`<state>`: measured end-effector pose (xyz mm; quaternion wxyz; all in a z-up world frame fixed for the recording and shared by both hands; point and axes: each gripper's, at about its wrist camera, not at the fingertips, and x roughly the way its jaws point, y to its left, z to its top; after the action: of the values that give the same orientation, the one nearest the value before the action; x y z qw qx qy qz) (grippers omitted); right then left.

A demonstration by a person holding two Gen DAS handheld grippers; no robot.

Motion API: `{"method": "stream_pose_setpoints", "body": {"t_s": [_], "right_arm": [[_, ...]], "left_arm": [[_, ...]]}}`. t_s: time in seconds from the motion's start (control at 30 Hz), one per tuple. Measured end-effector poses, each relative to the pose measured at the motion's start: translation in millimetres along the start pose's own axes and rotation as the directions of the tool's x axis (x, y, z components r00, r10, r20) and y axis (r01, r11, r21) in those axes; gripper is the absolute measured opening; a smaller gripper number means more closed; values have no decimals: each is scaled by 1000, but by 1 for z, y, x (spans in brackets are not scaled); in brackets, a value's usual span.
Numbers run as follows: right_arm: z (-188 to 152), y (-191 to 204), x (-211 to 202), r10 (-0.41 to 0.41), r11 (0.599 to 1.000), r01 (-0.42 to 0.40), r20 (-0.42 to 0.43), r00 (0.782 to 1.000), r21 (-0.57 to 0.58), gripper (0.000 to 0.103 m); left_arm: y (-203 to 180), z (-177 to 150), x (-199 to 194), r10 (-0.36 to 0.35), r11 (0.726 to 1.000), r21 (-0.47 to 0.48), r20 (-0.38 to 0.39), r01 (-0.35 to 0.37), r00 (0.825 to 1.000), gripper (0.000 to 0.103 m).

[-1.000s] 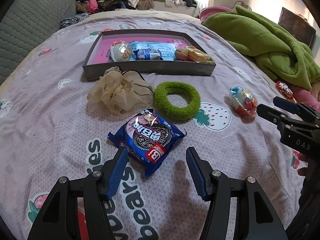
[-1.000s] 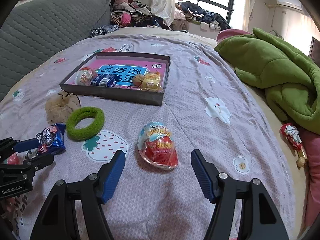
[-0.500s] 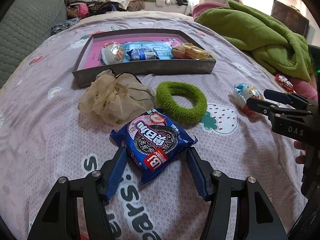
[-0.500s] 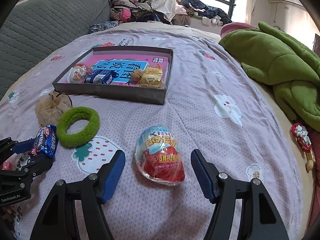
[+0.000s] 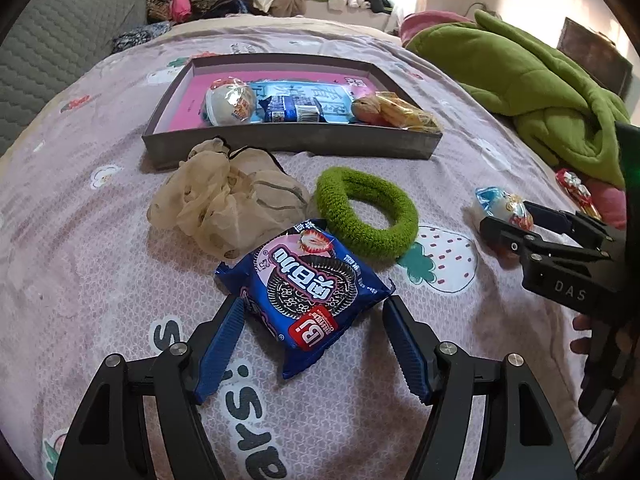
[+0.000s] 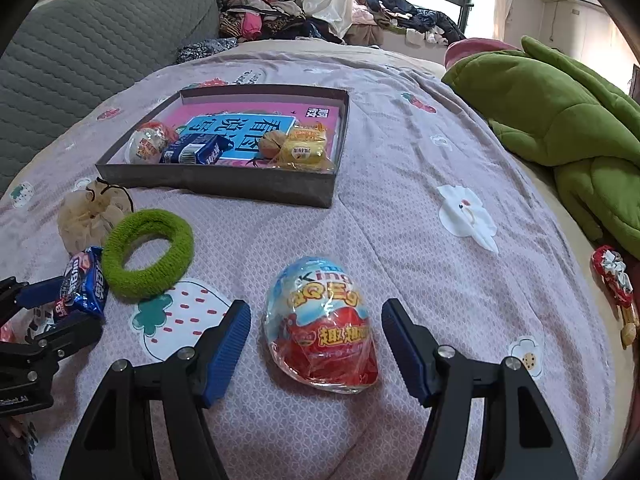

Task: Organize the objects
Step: 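Move left tool toward the Oreo packet while right tool approaches the Kinder egg, then grasp the Oreo packet with left tool while right tool grasps the Kinder egg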

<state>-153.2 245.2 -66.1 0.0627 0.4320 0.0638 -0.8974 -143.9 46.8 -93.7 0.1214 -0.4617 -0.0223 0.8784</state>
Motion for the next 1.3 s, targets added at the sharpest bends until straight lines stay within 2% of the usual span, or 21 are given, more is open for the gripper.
{"method": "stream_pose_setpoints", "body": {"t_s": [0.3,0.47,0.5,0.53,0.67,1.07,1.3], "right_arm": [[2,-4,8,6,1000,-5,-11,1000,26,67],[1,-5,20,-1,999,3,-47,999,44,67],[0,-6,22,7,999,-4,-53,999,53,63],[-1,-7,24,16,998,-13,-58,998,59,57],[-2,-7,24,21,998,-18,-57,998,53,56],[-2,-5,23,30,998,-28,-51,998,48,56],[-2,-3,23,45,998,-42,-47,998,51,55]], "left_arm": [[3,5,6,-5,996,-88,-29,3,1000,73],[5,10,8,-1,992,-125,-15,0,1000,73],[4,11,10,8,992,-123,-12,-10,1000,72],[3,12,11,19,993,-120,-12,-20,1000,71],[3,12,13,41,993,-107,1,-41,999,60],[14,10,9,-57,993,-100,91,66,994,52],[14,10,11,-78,991,-100,102,89,992,51]]}}
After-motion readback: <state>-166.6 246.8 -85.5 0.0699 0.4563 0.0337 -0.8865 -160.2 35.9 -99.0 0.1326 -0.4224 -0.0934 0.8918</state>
